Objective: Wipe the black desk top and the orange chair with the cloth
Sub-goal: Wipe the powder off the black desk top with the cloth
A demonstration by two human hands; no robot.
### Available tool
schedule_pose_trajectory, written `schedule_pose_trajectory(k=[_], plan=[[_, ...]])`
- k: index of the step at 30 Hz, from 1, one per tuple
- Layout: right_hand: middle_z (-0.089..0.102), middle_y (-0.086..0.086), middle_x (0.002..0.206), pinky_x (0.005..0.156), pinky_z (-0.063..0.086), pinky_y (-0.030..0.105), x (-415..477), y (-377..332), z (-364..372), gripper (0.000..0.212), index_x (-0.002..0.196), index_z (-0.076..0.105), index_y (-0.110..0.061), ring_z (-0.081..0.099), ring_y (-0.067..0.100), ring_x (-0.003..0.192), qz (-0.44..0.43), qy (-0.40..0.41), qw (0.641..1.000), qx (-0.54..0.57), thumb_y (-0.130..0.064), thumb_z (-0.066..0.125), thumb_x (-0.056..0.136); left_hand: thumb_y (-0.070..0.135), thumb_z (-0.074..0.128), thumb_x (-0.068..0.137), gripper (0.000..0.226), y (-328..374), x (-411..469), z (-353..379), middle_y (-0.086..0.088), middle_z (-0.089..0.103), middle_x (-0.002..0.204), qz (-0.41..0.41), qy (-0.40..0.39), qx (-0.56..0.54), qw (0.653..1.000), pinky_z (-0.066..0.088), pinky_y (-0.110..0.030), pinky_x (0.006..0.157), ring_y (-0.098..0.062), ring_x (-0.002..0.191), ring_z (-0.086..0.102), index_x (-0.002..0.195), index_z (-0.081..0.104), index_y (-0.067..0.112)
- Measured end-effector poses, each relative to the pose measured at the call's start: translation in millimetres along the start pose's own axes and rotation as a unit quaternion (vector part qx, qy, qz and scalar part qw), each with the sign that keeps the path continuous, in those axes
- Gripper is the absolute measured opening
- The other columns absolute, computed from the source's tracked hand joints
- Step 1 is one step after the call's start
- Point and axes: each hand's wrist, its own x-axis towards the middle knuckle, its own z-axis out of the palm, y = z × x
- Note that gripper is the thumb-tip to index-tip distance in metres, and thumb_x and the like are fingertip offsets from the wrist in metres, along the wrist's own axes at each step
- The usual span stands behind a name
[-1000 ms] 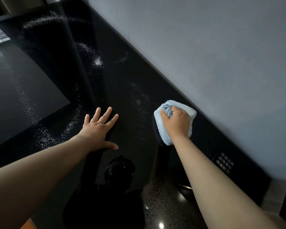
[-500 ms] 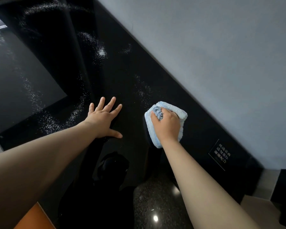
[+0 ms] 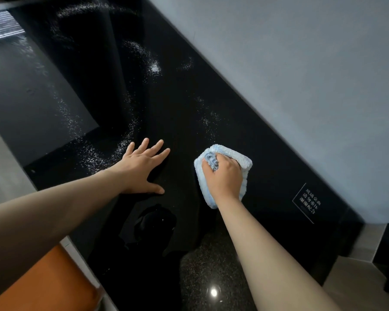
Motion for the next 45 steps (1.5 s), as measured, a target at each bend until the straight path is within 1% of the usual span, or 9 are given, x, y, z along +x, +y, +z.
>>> schedule_pose_trajectory(k=[3, 9, 13, 17, 23, 26, 31, 39, 45], plan=[[0.048, -0.012, 0.059, 0.067, 0.050, 0.037, -8, -5, 3, 0.028, 0.064, 0.047, -0.022, 0.052, 0.014, 0.064, -0.003, -0.001, 1.000, -0.005, -0.033, 0.060, 0.086, 0.074, 0.063, 0.068, 0.120, -5, -26, 7, 0.003, -0.023, 0.159, -0.015, -0.001, 0.013, 1.000, -0.009, -0.052, 0.117, -0.033, 0.145, -0.022, 0.152, -0.011, 0.030], [0.051, -0.012, 0.063, 0.072, 0.050, 0.035, -24, -16, 7, 0.023, 0.068, 0.054, -0.021, 0.052, 0.013, 0.068, -0.001, -0.002, 1.000, -0.012, -0.034, 0.061, 0.086, 0.076, 0.062, 0.065, 0.126, -9, -68, 30, -0.004, -0.029, 0.156, -0.104, -0.018, 0.024, 0.994, -0.002, -0.057, 0.116, -0.042, 0.142, -0.023, 0.152, -0.014, 0.026], [0.059, -0.008, 0.067, 0.074, 0.048, 0.032, -35, -24, 11, 0.020, 0.074, 0.063, -0.015, 0.052, 0.012, 0.070, -0.003, 0.001, 1.000, -0.011, -0.031, 0.064, 0.085, 0.076, 0.059, 0.069, 0.116, -23, -84, 39, -0.002, -0.028, 0.157, -0.083, -0.037, 0.036, 0.995, -0.002, -0.058, 0.117, -0.040, 0.143, -0.021, 0.152, -0.010, 0.033], [0.069, -0.002, 0.080, 0.082, 0.042, 0.028, -47, -31, 14, 0.020, 0.090, 0.070, -0.010, 0.059, 0.017, 0.081, 0.000, 0.003, 1.000, -0.009, -0.029, 0.067, 0.085, 0.073, 0.062, 0.069, 0.116, -31, -87, 44, 0.002, -0.030, 0.156, -0.070, -0.044, 0.027, 0.996, -0.001, -0.059, 0.116, -0.038, 0.144, -0.022, 0.151, -0.012, 0.036], [0.070, -0.001, 0.081, 0.082, 0.042, 0.030, -62, -42, 18, 0.020, 0.092, 0.071, -0.009, 0.061, 0.020, 0.082, 0.000, 0.004, 1.000, -0.010, -0.028, 0.069, 0.084, 0.073, 0.062, 0.069, 0.117, -31, -87, 44, 0.001, -0.029, 0.156, -0.070, -0.042, 0.037, 0.996, -0.001, -0.059, 0.115, -0.038, 0.144, -0.022, 0.151, -0.012, 0.036], [0.069, -0.003, 0.080, 0.082, 0.047, 0.033, -70, -46, 21, 0.021, 0.092, 0.071, -0.011, 0.061, 0.019, 0.081, -0.001, 0.000, 1.000, -0.014, -0.030, 0.067, 0.084, 0.072, 0.065, 0.068, 0.118, -30, -87, 44, 0.001, -0.028, 0.157, -0.074, -0.038, 0.029, 0.996, 0.000, -0.060, 0.116, -0.038, 0.144, -0.021, 0.152, -0.010, 0.035], [0.071, -0.003, 0.087, 0.086, 0.051, 0.037, -87, -55, 27, 0.028, 0.102, 0.071, -0.011, 0.063, 0.019, 0.087, 0.002, -0.013, 1.000, -0.015, -0.031, 0.068, 0.083, 0.071, 0.066, 0.068, 0.118, -30, -87, 45, 0.001, -0.026, 0.158, -0.078, -0.038, 0.022, 0.996, 0.000, -0.061, 0.116, -0.037, 0.144, -0.021, 0.152, -0.008, 0.036], [0.072, 0.000, 0.099, 0.089, 0.049, 0.038, -110, -68, 31, 0.033, 0.109, 0.070, -0.010, 0.064, 0.022, 0.095, -0.003, -0.030, 0.999, -0.032, -0.031, 0.067, 0.084, 0.068, 0.069, 0.068, 0.116, -28, -89, 42, 0.001, -0.021, 0.159, -0.077, -0.030, 0.009, 0.997, 0.000, -0.062, 0.115, -0.037, 0.145, -0.019, 0.153, -0.003, 0.035], [0.072, -0.001, 0.101, 0.087, 0.050, 0.039, -129, -77, 33, 0.033, 0.110, 0.069, -0.012, 0.063, 0.020, 0.096, -0.013, -0.047, 0.998, -0.043, -0.033, 0.065, 0.085, 0.063, 0.062, 0.079, 0.099, -21, -104, 43, -0.004, -0.013, 0.161, -0.050, -0.003, 0.031, 0.998, -0.005, -0.060, 0.115, -0.034, 0.146, -0.015, 0.153, 0.002, 0.035]])
